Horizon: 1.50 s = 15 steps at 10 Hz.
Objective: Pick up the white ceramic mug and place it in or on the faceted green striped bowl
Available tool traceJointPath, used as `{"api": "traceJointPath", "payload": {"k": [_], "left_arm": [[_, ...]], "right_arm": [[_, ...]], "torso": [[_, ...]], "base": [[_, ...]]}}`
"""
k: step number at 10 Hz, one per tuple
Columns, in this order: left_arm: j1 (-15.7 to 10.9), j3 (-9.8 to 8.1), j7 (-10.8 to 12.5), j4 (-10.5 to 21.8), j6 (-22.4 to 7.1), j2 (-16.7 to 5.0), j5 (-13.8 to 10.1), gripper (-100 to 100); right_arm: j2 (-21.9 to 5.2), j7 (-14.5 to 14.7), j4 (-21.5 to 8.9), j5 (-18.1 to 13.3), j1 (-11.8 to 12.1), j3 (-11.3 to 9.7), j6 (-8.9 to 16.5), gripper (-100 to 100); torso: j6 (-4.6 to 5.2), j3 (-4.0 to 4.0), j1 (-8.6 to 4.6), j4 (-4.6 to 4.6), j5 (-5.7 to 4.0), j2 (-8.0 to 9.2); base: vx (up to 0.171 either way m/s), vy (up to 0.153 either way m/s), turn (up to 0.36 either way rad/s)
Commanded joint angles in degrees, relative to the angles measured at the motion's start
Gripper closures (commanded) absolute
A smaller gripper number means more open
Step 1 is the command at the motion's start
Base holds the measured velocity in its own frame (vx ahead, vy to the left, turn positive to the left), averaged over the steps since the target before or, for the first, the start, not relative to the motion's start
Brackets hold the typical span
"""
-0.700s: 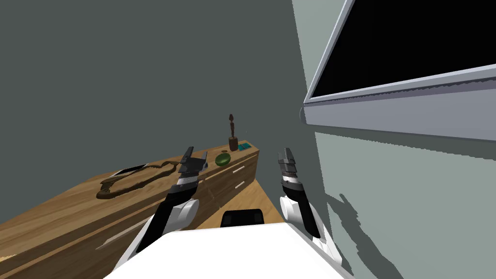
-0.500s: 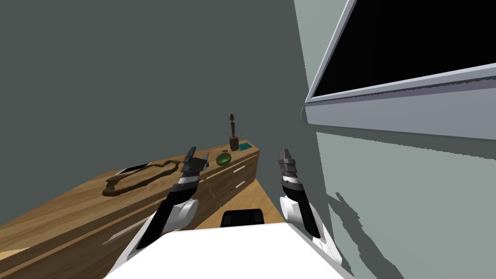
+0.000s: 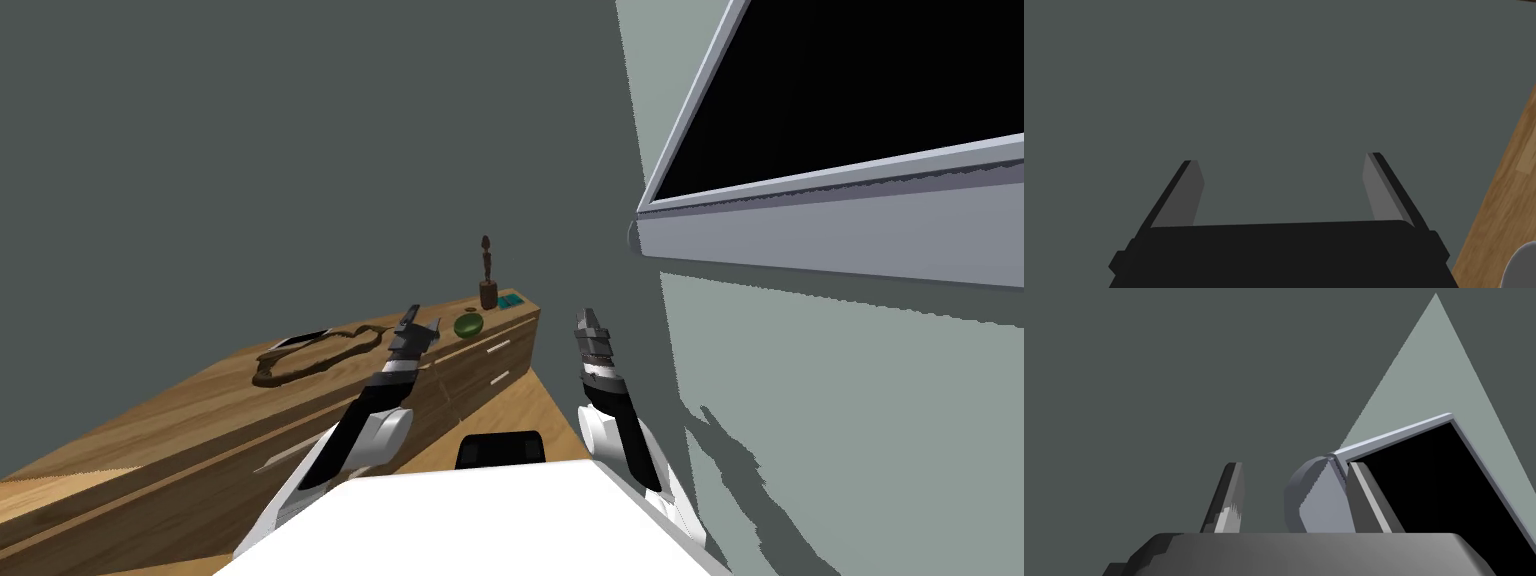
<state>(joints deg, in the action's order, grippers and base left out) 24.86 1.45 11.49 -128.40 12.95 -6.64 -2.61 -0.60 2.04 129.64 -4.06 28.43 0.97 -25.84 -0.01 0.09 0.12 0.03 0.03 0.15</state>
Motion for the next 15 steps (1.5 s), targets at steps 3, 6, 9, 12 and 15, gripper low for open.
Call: {"api": "traceJointPath", "payload": {"k": [3, 6, 9, 12, 15], "left_arm": [[-1.51, 1.04, 1.38, 1.11, -5.99, -0.94, -1.47, -100], [-2.93, 1.88, 2.44, 2.34, -11.05, -1.09, -2.69, -100], [-4.15, 2.38, 3.44, 3.53, -16.1, -1.08, -3.82, -100], [-5.03, 2.36, 4.35, 4.68, -20.95, -1.07, -4.76, -100], [-5.38, 2.02, 4.89, 5.39, -24.01, -1.02, -5.24, -100]], "right_arm": [[0.0, 0.0, 0.0, 0.0, 0.0, 0.0, 0.0, 0], [0.0, 0.0, 0.0, 0.0, 0.0, 0.0, 0.0, 0], [0.0, 0.0, 0.0, 0.0, 0.0, 0.0, 0.0, 0], [0.0, 0.0, 0.0, 0.0, 0.0, 0.0, 0.0, 0], [0.0, 0.0, 0.0, 0.0, 0.0, 0.0, 0.0, 0]], "torso": [[0.0, 0.0, 0.07, 0.0, 0.02, -0.01], [0.01, 0.01, 0.08, 0.01, 0.02, 0.02], [0.01, -0.01, 0.02, 0.0, 0.01, -0.03], [0.01, -0.05, 0.01, -0.02, 0.01, -0.09], [0.02, -0.1, -0.04, -0.04, 0.0, -0.18]], "base": [[-0.041, 0.048, 0.078], [-0.047, 0.05, 0.069], [-0.028, 0.04, 0.066], [-0.01, 0.038, 0.031], [0.009, 0.022, 0.005]]}}
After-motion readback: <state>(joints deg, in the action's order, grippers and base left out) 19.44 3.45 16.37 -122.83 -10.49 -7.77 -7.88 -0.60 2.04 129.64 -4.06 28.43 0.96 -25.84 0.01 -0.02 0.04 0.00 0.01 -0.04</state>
